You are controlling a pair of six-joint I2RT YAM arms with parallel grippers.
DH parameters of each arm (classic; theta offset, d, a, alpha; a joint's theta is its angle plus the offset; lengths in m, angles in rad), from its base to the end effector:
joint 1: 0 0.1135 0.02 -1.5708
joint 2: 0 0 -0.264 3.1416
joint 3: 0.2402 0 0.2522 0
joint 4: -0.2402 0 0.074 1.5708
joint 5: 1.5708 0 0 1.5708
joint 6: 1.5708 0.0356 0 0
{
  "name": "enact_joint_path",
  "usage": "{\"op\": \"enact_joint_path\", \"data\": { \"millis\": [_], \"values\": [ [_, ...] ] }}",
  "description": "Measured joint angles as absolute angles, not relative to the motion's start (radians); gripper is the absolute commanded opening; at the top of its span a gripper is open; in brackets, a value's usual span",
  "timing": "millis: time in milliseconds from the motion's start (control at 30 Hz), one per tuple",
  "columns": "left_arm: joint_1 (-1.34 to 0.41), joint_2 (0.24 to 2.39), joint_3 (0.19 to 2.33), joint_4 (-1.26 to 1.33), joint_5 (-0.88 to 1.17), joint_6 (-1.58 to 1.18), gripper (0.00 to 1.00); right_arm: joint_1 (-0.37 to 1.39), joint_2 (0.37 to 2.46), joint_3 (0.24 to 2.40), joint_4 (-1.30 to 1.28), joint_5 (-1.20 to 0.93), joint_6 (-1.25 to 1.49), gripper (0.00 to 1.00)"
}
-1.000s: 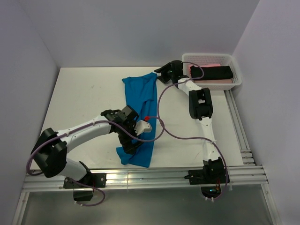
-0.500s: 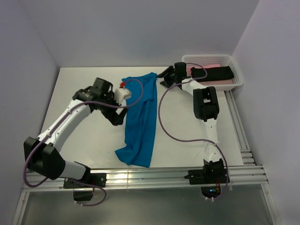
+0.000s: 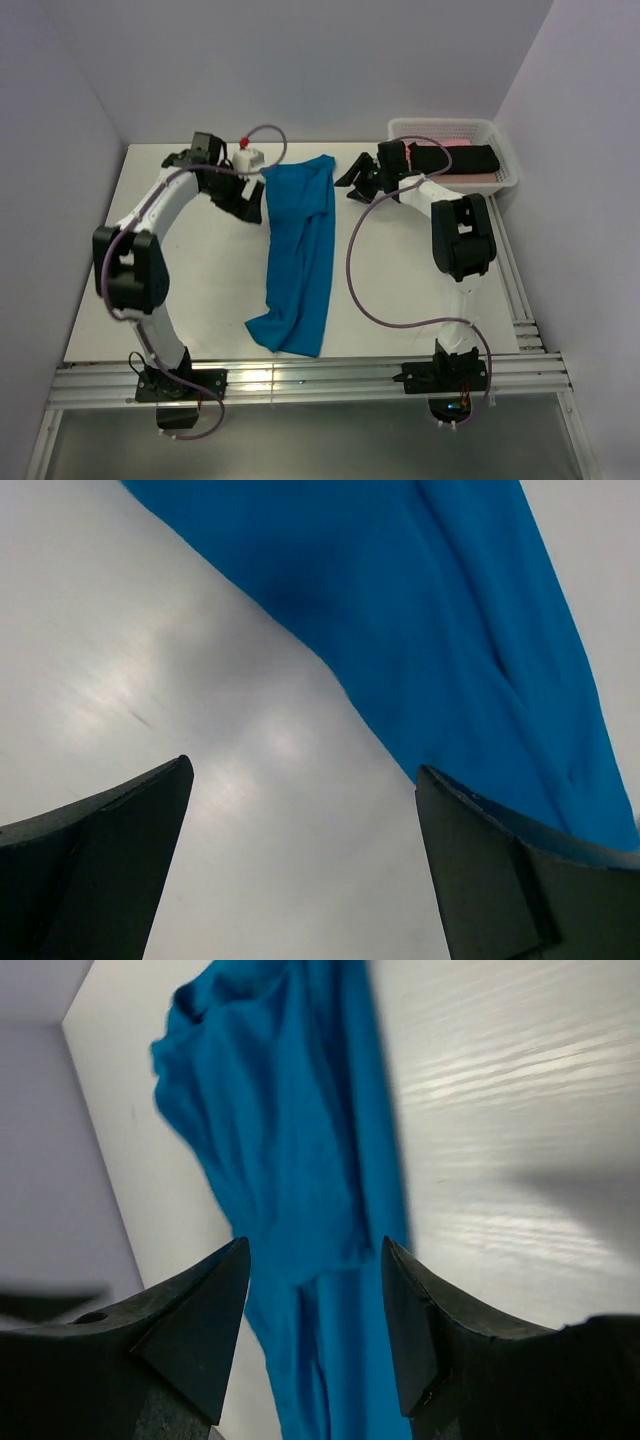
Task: Roll the t-shirts
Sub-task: Fold the tshirt
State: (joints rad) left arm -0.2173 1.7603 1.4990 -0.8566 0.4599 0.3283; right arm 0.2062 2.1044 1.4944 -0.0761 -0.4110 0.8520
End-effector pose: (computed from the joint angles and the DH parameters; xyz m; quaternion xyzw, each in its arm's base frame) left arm 0.3561 -0.0948 0.2722 0.3049 0.8999 -0.2096 0.2306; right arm 0.4590 0.1105 0.1821 0.1979 0.8667 0.3707 0.2687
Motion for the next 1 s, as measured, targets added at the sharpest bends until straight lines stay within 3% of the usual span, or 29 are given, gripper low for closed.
{"op": "enact_joint_path", "data": {
  "millis": [133, 333, 633, 1000],
  "values": [
    [-0.104, 2.014, 1.747, -0.744, 0.510, 0.244, 0.99, 0.253, 2.033, 1.465, -0.062, -0.420, 0.794, 0.62],
    [-0.039, 2.233, 1.917, -0.645, 0.509, 0.107, 1.00, 0.264, 2.036, 1.487, -0.033, -0.490, 0.758, 0.61],
    [-0.060, 2.304, 1.994, -0.535, 0.584, -0.059, 1.00, 0.295, 2.032, 1.478, -0.088, -0.460, 0.686, 0.60],
    [-0.080, 2.458, 2.042, -0.402, 0.604, -0.298, 1.00, 0.444, 1.712, 1.224, -0.094, -0.372, 0.674, 0.59]
  ]
}}
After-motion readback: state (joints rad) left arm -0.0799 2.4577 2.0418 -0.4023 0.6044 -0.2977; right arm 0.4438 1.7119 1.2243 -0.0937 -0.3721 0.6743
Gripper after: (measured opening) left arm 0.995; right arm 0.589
